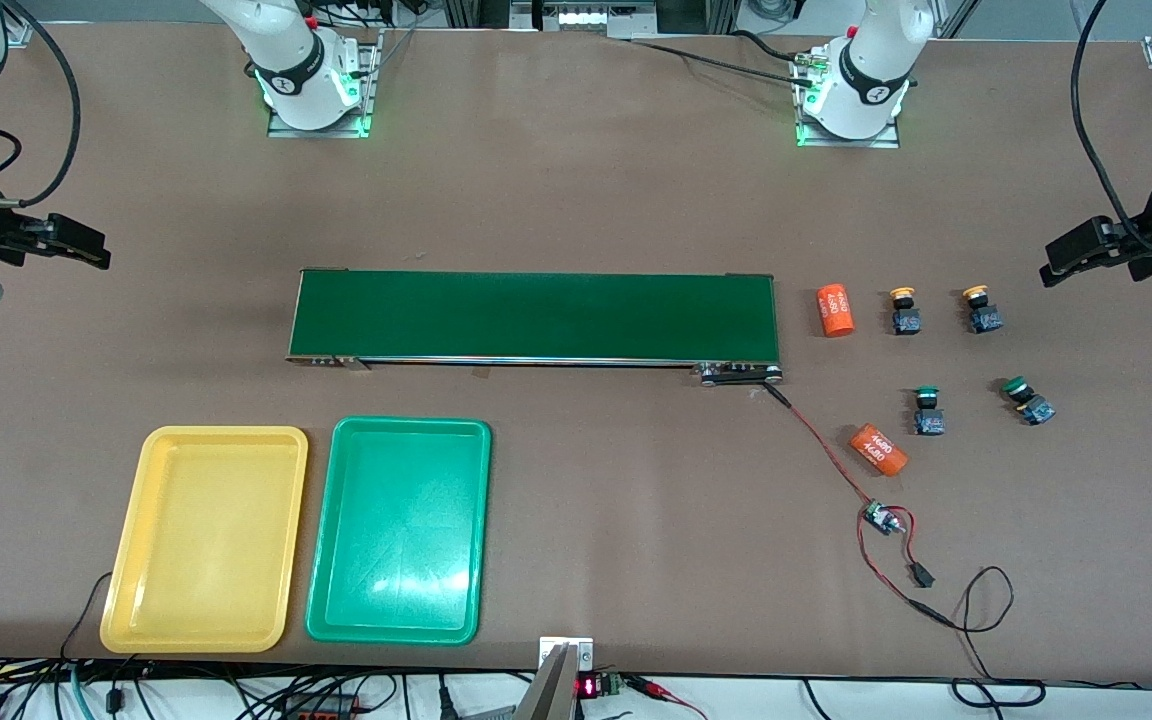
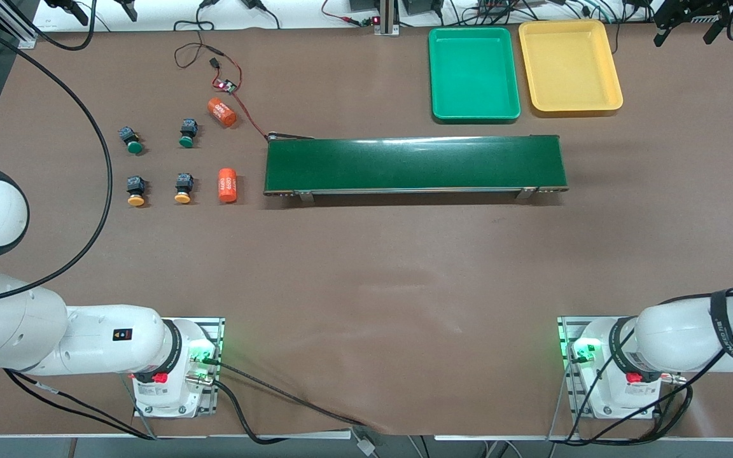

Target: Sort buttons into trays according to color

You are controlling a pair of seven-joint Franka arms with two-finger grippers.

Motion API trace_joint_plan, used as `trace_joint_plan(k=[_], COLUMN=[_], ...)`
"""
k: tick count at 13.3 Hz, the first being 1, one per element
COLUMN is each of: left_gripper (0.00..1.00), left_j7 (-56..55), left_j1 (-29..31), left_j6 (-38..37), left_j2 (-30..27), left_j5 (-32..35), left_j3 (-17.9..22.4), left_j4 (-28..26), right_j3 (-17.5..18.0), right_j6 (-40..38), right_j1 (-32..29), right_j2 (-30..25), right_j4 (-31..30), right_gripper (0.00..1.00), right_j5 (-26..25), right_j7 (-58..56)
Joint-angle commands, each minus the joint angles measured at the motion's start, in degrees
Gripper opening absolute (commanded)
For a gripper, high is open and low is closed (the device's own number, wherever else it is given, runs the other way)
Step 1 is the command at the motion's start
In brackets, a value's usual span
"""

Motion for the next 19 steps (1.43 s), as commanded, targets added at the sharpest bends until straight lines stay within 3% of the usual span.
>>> trace_joint_plan(k=[1, 19], left_gripper=[1.0, 1.0], left_j7=[-0.34, -0.42], left_j1=[0.21, 0.57], left_j6=[-0.57, -1.36], left_j2=[-0.49, -0.32], left_j5=[-0.45, -0.8], left_j3=[0.03, -0.15], left_j4=[0.4, 0.4], right_j3=[0.14, 0.4], right_j6=[-1.01, -0.92], right_j1=[0.09, 0.44], right_j2=[-0.14, 0.82], right_j4=[0.3, 1.44], right_gripper=[1.0, 1.0], right_j5=[-0.33, -0.15], right_j7=[4.5, 4.37])
